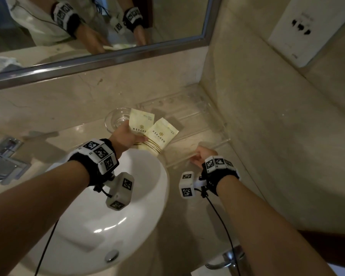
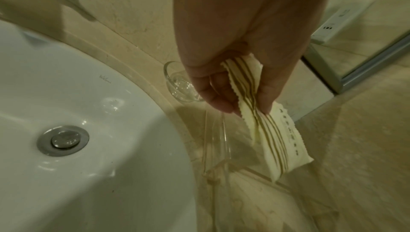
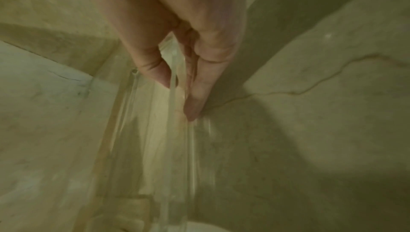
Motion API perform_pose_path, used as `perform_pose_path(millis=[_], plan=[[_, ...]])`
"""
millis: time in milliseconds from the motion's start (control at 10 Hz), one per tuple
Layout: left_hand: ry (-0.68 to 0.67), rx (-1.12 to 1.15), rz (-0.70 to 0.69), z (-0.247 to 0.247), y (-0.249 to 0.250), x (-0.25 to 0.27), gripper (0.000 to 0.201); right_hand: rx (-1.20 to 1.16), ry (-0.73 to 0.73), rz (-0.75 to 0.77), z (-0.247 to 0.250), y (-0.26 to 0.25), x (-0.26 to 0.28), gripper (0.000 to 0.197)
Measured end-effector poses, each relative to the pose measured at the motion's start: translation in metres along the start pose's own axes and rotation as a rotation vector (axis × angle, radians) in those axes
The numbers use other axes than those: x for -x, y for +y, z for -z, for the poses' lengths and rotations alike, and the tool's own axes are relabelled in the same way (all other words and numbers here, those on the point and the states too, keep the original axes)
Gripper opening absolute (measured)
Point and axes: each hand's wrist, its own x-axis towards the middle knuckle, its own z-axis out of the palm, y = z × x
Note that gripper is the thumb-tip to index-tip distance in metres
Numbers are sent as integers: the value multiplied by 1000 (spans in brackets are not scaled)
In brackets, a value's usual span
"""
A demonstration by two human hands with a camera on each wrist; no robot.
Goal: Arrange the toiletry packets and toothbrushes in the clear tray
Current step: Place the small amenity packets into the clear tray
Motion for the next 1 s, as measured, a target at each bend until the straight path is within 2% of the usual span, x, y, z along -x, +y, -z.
perform_pose_path(millis=[100, 200, 400, 600, 700, 800, 900, 1000], plan=[[6, 2, -25, 3, 7, 6, 47, 7, -76, 18, 8, 9, 5, 13], [13, -10, -51, 5, 12, 8, 45, 58, -83, 34, 16, 15, 9, 23], [-2, -34, -94, 7, 16, 12, 44, 177, -67, 23, 37, 22, 12, 21], [2, -16, -80, 3, 17, 16, 51, 223, -76, 14, 47, 25, 26, 19], [0, -9, -80, 2, 18, 18, 51, 347, -24, -23, 51, 28, 32, 18], [-20, -12, -103, -2, 22, 22, 47, 672, -29, -51, 47, 17, 47, 44], [-15, 5, -118, -5, 21, 23, 48, 741, -120, 63, 35, -2, 63, 50], [-28, 2, -126, -7, 19, 21, 40, 501, -299, 228, 17, -18, 79, 39]])
